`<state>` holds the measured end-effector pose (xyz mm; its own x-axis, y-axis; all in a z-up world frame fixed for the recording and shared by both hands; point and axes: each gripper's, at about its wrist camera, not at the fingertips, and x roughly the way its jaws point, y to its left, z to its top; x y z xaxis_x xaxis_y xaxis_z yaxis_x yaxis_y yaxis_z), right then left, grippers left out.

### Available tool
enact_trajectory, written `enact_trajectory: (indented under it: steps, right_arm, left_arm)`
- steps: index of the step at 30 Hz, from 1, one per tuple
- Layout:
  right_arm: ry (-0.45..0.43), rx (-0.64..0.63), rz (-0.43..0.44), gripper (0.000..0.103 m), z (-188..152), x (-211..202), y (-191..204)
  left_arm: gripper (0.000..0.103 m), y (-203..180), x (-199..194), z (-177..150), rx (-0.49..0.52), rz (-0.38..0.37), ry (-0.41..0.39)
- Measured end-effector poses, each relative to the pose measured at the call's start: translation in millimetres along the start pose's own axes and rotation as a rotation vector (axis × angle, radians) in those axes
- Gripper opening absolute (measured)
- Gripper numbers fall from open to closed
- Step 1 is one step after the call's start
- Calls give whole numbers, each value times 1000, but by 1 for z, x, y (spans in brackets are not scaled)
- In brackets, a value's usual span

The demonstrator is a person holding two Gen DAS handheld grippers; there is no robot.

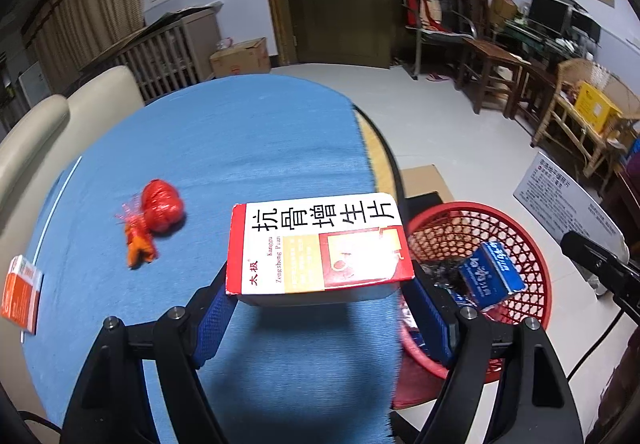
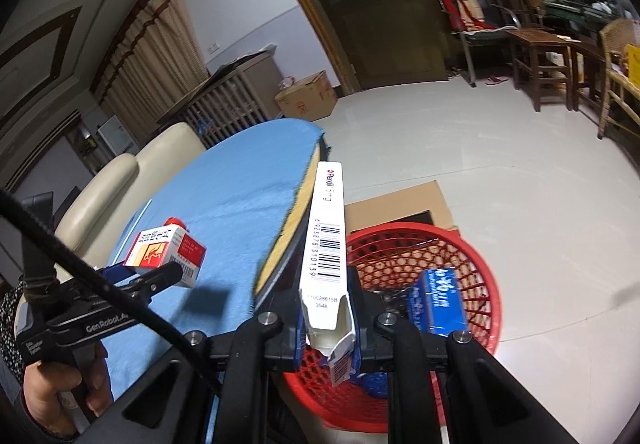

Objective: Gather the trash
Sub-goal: 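Carry the barcode strip and the medicine box over the red basket with both grippers, then open the right gripper to drop the barcode strip while the left holds the medicine box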

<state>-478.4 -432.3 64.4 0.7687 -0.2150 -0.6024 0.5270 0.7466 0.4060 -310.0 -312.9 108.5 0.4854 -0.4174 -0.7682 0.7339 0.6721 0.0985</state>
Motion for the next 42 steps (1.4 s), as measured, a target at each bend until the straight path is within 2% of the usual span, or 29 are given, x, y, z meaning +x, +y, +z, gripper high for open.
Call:
enact_trajectory:
  steps: [15,38,40,41,42]
  right_arm:
    - [-9,46,-42,18,-1,-10,-32]
    - [70,63,-69,19,-4,19,-41]
    - [89,75,-88,23,-3,25,-43]
    - [94,81,-94,32,-3,27,-44]
    - [95,90,-98,52,-3,28,-46]
  left_arm:
    - [81,-44,4,7,76,-51,15]
    - [81,-53,9,8,98,-63,31]
    - [81,-54,9,7,101,-64,32]
    - [81,-54,9,7,103,-65,32]
    - [81,-54,10,7,104,-65,33]
